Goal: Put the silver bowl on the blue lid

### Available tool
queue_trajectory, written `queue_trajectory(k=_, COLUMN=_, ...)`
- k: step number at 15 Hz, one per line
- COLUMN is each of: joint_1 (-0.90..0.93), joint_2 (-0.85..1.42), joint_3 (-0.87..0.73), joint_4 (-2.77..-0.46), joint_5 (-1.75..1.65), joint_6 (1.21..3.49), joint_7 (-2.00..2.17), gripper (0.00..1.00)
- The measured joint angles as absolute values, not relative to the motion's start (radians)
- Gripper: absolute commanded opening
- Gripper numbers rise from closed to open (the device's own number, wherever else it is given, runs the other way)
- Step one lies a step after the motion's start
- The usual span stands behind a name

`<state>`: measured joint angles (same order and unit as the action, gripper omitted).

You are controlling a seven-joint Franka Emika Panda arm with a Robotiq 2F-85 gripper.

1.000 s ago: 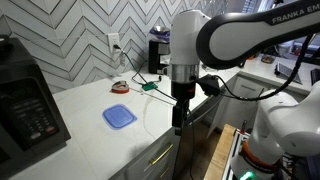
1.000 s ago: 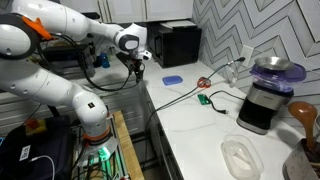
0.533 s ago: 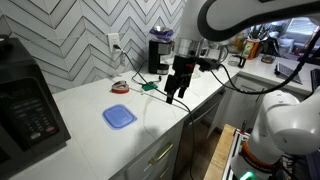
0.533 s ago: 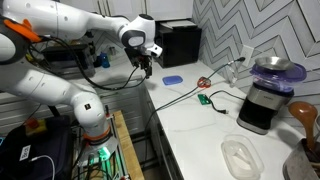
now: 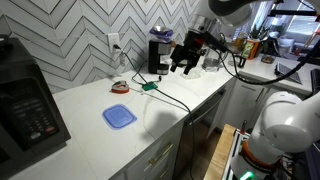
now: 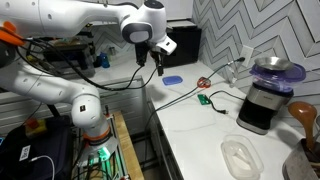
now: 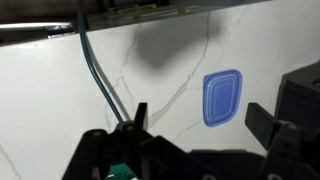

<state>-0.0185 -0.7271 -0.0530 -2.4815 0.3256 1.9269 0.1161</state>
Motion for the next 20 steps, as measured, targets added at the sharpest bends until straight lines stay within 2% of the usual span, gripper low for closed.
queue_trajectory(k=3, joint_1=-0.022, joint_2=-0.725, joint_3=-0.045, joint_4=-2.481, joint_5=0.326, joint_6=1.950, joint_7=0.136, gripper=1.00)
queue_trajectory(k=5, joint_1=-0.045, joint_2=-0.720, joint_3=-0.032, joint_4=-2.466, joint_5=0.325, joint_6=2.045, joint_7=0.178, gripper=1.00)
queue_trajectory(k=14, joint_1=-0.205, joint_2=-0.588, joint_3=-0.040, joint_4=-2.147, joint_5=0.236, joint_6=2.323, joint_7=0.320, gripper=1.00)
queue_trajectory(k=20, joint_1=-0.219, joint_2=-0.549, joint_3=-0.022, joint_4=-2.121, joint_5=0.219, joint_6=2.343, joint_7=0.343, gripper=1.00)
